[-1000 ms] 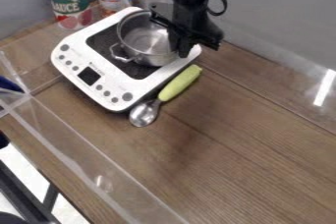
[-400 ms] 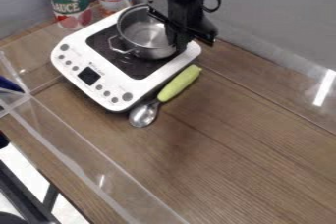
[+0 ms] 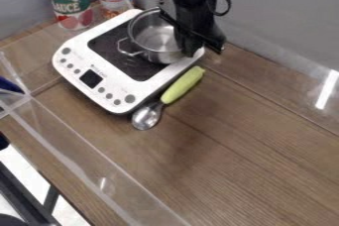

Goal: Put silver pot on the white and black stove top

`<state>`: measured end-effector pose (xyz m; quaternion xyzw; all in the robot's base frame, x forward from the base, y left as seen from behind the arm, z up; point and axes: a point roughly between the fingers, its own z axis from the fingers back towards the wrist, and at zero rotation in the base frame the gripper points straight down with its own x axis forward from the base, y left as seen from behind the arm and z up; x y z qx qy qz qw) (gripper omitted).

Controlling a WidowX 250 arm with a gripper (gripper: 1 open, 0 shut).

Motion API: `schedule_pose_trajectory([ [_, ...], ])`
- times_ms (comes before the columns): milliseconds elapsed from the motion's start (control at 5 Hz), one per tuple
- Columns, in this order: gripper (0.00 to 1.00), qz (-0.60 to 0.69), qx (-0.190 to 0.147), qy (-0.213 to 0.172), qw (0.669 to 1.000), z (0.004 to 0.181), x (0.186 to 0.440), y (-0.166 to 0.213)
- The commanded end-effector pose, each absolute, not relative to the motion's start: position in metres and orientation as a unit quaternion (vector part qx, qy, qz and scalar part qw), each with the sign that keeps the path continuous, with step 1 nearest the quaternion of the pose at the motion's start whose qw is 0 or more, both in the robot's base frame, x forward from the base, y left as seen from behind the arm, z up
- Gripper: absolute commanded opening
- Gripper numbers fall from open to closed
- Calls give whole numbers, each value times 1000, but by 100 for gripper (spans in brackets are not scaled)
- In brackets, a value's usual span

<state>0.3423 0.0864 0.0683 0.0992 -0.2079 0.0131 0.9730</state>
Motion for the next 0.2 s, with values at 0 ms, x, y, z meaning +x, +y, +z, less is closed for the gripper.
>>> schedule_pose_trajectory([
  [0,0,-17,110,-233,966,76,346,104],
])
